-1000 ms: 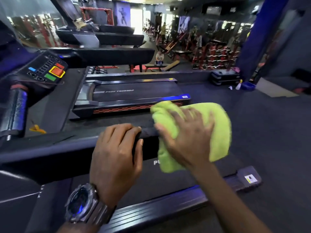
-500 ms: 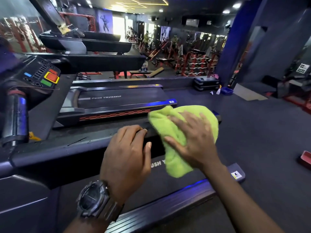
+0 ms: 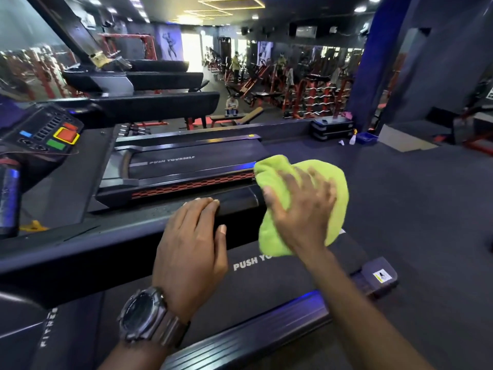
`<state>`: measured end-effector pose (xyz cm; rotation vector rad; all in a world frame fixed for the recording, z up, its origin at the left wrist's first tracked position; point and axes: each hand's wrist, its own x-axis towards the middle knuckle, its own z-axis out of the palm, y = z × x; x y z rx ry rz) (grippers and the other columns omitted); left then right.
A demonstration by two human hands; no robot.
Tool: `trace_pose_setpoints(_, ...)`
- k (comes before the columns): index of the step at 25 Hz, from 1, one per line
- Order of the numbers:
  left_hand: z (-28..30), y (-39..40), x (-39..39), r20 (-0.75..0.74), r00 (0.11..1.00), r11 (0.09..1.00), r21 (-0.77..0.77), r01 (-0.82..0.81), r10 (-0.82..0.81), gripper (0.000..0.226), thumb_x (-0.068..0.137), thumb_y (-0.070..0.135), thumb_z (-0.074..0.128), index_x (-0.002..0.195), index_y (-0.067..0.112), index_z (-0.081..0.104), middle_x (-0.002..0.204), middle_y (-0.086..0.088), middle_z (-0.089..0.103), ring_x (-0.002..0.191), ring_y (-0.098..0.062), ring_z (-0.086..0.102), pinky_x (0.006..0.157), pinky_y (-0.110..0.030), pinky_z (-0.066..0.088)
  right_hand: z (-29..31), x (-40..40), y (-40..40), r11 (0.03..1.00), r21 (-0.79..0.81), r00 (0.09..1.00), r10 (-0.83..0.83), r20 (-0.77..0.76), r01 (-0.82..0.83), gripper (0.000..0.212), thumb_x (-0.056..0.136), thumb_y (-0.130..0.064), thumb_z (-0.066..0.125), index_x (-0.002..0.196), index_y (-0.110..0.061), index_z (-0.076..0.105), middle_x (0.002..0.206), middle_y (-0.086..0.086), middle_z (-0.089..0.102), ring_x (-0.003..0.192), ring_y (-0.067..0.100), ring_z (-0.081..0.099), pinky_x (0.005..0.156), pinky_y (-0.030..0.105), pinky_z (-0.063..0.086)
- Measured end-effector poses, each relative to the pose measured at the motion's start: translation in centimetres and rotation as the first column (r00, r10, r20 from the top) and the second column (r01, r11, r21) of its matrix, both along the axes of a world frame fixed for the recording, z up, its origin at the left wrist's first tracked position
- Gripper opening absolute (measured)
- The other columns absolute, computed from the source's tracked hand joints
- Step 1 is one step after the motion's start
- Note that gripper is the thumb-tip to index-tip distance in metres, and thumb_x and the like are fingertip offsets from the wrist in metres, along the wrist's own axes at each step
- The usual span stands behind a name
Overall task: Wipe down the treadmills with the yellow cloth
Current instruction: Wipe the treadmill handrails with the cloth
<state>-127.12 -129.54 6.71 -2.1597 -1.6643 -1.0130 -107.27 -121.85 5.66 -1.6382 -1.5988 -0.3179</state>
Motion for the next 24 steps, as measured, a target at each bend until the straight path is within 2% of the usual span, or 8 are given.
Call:
trace_pose_setpoints(4, -0.8, 0.1, -0.4, -0.006, 1.0, 1.0, 0.01, 0.018, -0.018, 0.042, 0.091, 0.023, 0.047, 0.126, 0.004, 0.057, 0.129, -0.011, 0.058, 0.122, -0.029, 0.052, 0.109, -0.043, 0.038, -1.7, -1.2, -1.5, 0.92, 0.056, 0.86, 0.34, 0.379, -0.389, 0.055, 0.094, -0.066, 0.042, 0.136, -0.035, 0.057, 0.141, -0.003, 0.056, 0.134, 0.026, 0.047, 0.115, 0.054, 0.027)
trace_pose_setpoints(6, -0.9, 0.1, -0.4, -0.018, 1.0, 1.0, 0.011, 0.022, -0.022, 0.043, 0.092, 0.024, 0.045, 0.127, 0.004, 0.057, 0.13, -0.009, 0.057, 0.123, -0.028, 0.051, 0.109, -0.044, 0.038, -0.1, 3.2, 0.3, 0.961, 0.083, 0.925, 0.226, 0.306, -0.263, 0.059, 0.091, -0.073, 0.04, 0.131, -0.036, 0.06, 0.13, -0.001, 0.061, 0.124, 0.028, 0.054, 0.109, 0.051, 0.032)
trace_pose_setpoints(9, -1.0, 0.2, 0.2, 0.008, 1.0, 0.999, 0.041, 0.0, -0.001, 0.039, 0.091, 0.024, 0.047, 0.122, 0.005, 0.06, 0.126, -0.009, 0.059, 0.12, -0.028, 0.052, 0.108, -0.042, 0.039, 0.9, -0.6, 0.5, 0.999, 0.017, 0.997, 0.03, 0.07, -0.031, 0.058, 0.089, -0.074, 0.039, 0.122, -0.035, 0.065, 0.123, -0.002, 0.063, 0.12, 0.029, 0.053, 0.109, 0.054, 0.03)
trace_pose_setpoints(13, -0.6, 0.2, 0.2, 0.067, 0.998, 0.997, 0.078, -0.008, 0.003, 0.023, 0.092, 0.022, 0.047, 0.105, 0.01, 0.062, 0.113, -0.006, 0.062, 0.106, -0.027, 0.056, 0.094, -0.041, 0.044, -0.8, -0.7, -1.1, 0.886, 0.009, 0.783, 0.405, 0.472, -0.464, 0.066, 0.087, -0.075, 0.045, 0.141, -0.037, 0.051, 0.144, -0.004, 0.052, 0.133, 0.026, 0.047, 0.114, 0.052, 0.028)
trace_pose_setpoints(16, -0.3, 0.2, 0.3, 0.032, 0.999, 0.997, 0.062, -0.039, 0.037, 0.022, 0.093, 0.026, 0.047, 0.104, 0.013, 0.061, 0.111, -0.004, 0.062, 0.103, -0.026, 0.056, 0.09, -0.042, 0.045, 0.9, 3.6, 1.4, 0.965, 0.045, 0.916, 0.23, 0.328, -0.258, 0.072, 0.083, -0.085, 0.036, 0.131, -0.037, 0.059, 0.129, -0.002, 0.06, 0.122, 0.029, 0.053, 0.107, 0.052, 0.031)
trace_pose_setpoints(18, 0.0, 0.4, 0.8, 0.012, 0.998, 0.996, 0.064, -0.067, 0.067, 0.024, 0.093, 0.028, 0.047, 0.105, 0.012, 0.061, 0.108, -0.004, 0.061, 0.098, -0.027, 0.055, 0.087, -0.044, 0.045, 0.9, -0.4, 0.8, 0.997, 0.026, 0.977, 0.06, 0.203, -0.066, 0.063, 0.086, -0.079, 0.038, 0.125, -0.036, 0.062, 0.127, -0.002, 0.062, 0.121, 0.029, 0.051, 0.11, 0.057, 0.028)
trace_pose_setpoints(22, 0.1, 0.6, 1.2, -0.01, 0.996, 0.993, 0.076, -0.086, 0.087, 0.023, 0.092, 0.029, 0.047, 0.103, 0.012, 0.06, 0.11, -0.005, 0.06, 0.101, -0.028, 0.055, 0.088, -0.046, 0.046, -2.3, -0.3, -1.4, 0.886, 0.121, 0.812, 0.347, 0.469, -0.448, 0.059, 0.091, -0.067, 0.049, 0.14, -0.034, 0.055, 0.144, -0.001, 0.054, 0.133, 0.028, 0.05, 0.113, 0.058, 0.028)
trace_pose_setpoints(24, -0.3, 0.4, 1.1, -0.036, 0.994, 0.992, 0.079, -0.1, 0.103, 0.027, 0.092, 0.029, 0.048, 0.108, 0.011, 0.06, 0.117, -0.006, 0.06, 0.109, -0.027, 0.054, 0.094, -0.044, 0.044, -0.7, 3.5, 0.4, 0.908, 0.157, 0.849, 0.287, 0.443, -0.389, 0.064, 0.088, -0.076, 0.046, 0.134, -0.034, 0.06, 0.135, -0.001, 0.06, 0.123, 0.028, 0.056, 0.106, 0.052, 0.035)
